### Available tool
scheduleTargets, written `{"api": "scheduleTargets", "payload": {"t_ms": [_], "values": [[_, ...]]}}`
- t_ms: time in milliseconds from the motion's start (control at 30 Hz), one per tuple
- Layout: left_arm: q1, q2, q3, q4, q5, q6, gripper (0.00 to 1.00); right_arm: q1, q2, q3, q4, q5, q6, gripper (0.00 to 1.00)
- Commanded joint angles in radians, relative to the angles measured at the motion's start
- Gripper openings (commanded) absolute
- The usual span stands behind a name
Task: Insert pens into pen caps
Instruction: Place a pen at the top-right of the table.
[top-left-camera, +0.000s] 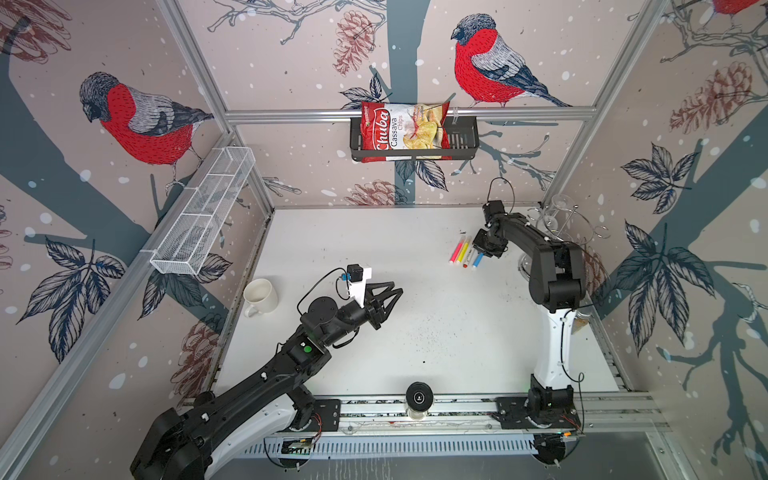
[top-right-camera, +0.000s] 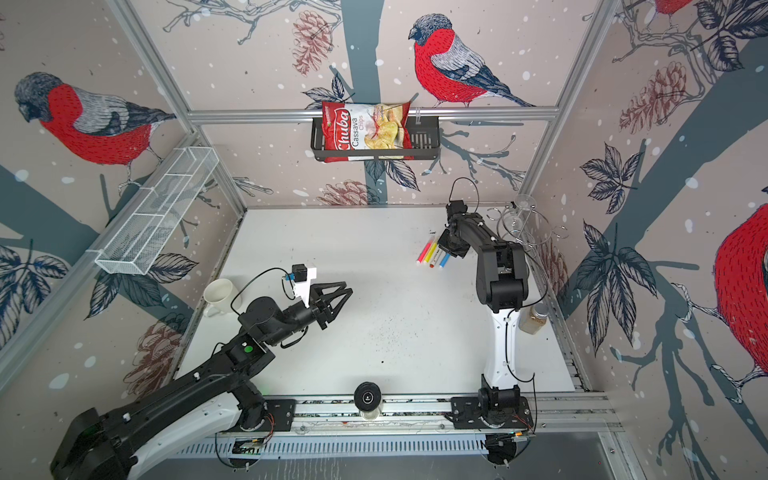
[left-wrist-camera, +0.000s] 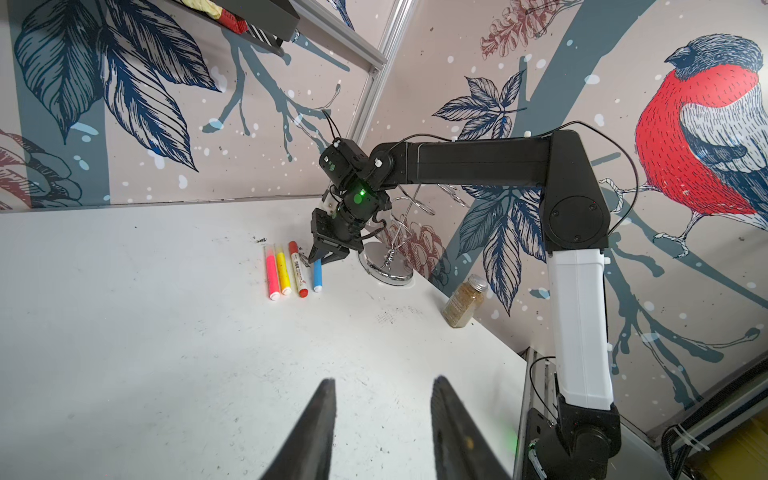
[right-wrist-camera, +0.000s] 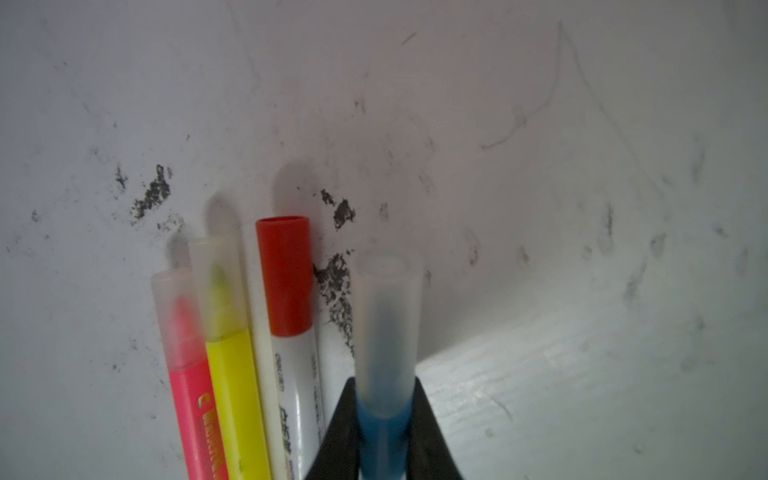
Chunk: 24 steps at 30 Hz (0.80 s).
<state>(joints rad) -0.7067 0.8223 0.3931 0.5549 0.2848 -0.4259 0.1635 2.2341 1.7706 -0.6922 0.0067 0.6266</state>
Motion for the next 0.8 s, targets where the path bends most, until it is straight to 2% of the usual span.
{"api": "scheduleTargets", "payload": {"t_ms": [0,267,767], "values": [[0.001,-0.008,0.001,0.002,-0.005,0.011,0.39,0.003,0.010,0.013,-0.018,-0.014,-0.008,0.00],[0.001,-0.017,0.000,-0.003,-0.011,0.016,0.39,0.015,0.025,0.021,-0.027,-0.018,-0.013,0.01],[0.001,-0.020,0.015,-0.014,-0.011,0.022,0.39,0.025,0.010,0.009,-0.027,-0.007,-0.017,0.20]]}}
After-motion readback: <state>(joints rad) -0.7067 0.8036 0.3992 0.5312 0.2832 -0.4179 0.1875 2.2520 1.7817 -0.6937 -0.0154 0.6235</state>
